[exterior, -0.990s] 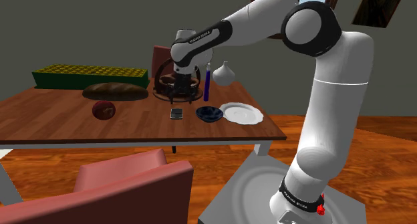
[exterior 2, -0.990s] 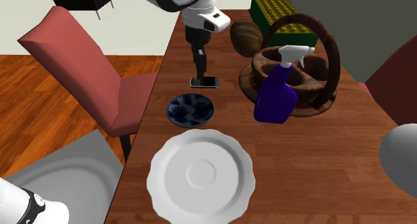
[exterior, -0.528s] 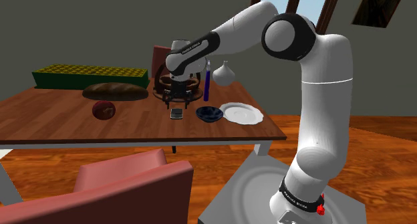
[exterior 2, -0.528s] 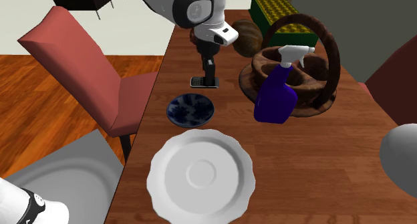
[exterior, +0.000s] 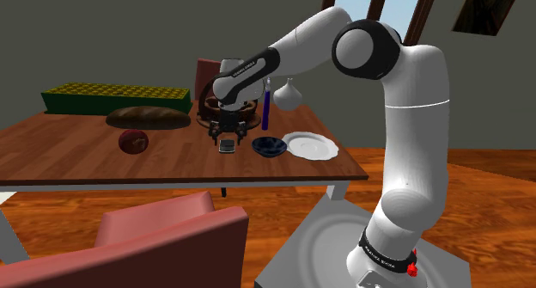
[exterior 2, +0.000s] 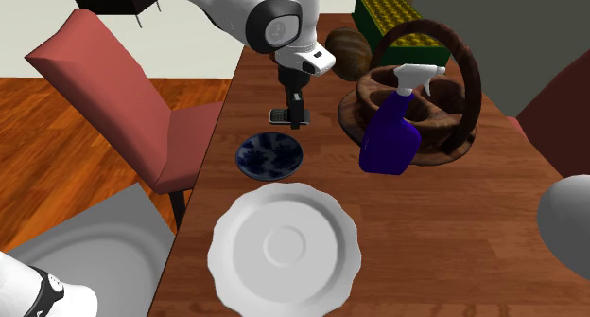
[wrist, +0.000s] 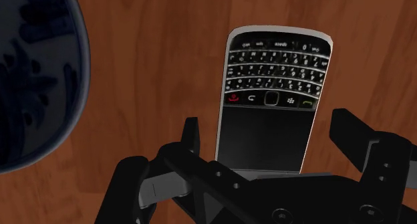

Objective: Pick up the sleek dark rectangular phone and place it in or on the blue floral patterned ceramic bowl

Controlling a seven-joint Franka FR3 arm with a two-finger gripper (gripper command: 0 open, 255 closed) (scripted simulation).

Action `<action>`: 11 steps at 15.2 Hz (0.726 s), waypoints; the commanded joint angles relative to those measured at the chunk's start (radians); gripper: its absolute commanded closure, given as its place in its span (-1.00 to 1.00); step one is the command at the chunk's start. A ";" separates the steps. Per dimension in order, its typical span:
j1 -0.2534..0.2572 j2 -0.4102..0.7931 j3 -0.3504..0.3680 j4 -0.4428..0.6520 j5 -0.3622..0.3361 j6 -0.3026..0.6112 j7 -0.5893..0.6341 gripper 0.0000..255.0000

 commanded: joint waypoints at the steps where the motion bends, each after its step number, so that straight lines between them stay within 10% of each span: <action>1: 0.000 0.000 0.000 0.000 0.000 0.000 0.000 -1.00; 3: 0.000 0.000 0.000 0.000 0.000 0.000 0.000 -1.00; 4: 0.000 0.000 0.000 0.000 0.000 0.000 0.000 1.00; 11: 0.000 0.001 0.000 0.001 0.000 0.000 0.000 1.00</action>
